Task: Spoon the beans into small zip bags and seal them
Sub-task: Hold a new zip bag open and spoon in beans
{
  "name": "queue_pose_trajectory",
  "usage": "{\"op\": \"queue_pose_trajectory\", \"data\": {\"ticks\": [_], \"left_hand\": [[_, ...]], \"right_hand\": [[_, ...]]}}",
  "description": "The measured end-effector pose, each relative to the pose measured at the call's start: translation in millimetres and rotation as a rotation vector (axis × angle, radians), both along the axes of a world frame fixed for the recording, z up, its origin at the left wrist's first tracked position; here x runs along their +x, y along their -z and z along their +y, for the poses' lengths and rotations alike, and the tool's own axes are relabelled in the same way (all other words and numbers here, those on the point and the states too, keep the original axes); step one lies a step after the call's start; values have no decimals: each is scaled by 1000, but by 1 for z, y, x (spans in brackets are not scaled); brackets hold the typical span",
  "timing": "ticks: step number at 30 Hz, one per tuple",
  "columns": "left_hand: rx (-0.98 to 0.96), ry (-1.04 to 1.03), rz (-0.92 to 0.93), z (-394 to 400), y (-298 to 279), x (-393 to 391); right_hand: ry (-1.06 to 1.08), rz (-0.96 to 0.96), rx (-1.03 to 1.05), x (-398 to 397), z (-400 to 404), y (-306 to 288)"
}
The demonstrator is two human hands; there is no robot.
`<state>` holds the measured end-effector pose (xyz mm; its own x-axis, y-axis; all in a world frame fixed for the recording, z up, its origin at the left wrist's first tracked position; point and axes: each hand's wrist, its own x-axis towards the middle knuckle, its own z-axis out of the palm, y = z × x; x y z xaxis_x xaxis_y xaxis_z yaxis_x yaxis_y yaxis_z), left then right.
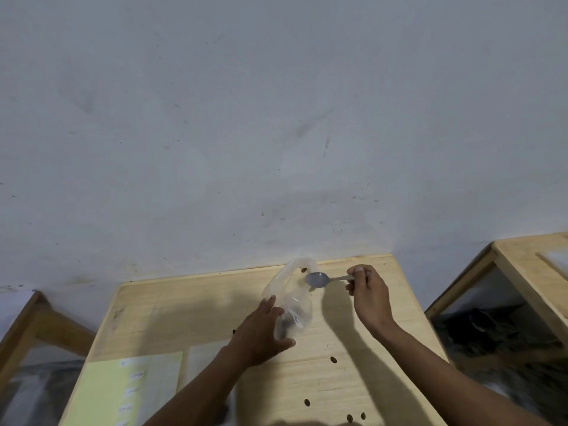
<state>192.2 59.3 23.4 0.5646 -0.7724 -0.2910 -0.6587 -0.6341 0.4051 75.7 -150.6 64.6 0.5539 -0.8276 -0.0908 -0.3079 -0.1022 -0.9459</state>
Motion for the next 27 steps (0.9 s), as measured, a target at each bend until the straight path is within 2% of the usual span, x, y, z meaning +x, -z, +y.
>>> {"op": "queue_pose_trajectory", "data": {"ticks": [3,7,9,14,18,21,24,27], "left_hand": [[1,50,-34,2,-4,-5],[-2,133,-60,5,-13,-13],[11,172,-80,9,-13,-15],[29,208,-110,21,-12,-11],[-2,191,-103,22,-8,-6],[-38,181,-104,21,-6,-4],[-47,149,-89,20,-4,-3],[-45,105,-73,18,-1,0]], "right_hand": [[88,96,243,24,0,16],[244,74,689,53,-1,35],[348,73,804,57,-5,43],[536,-42,945,60,-4,48],[472,-313,931,56,13,35],[449,-385,946,51,16,33],[439,-386,961,49,16,35],[375,-270,862,46,14,33]]}}
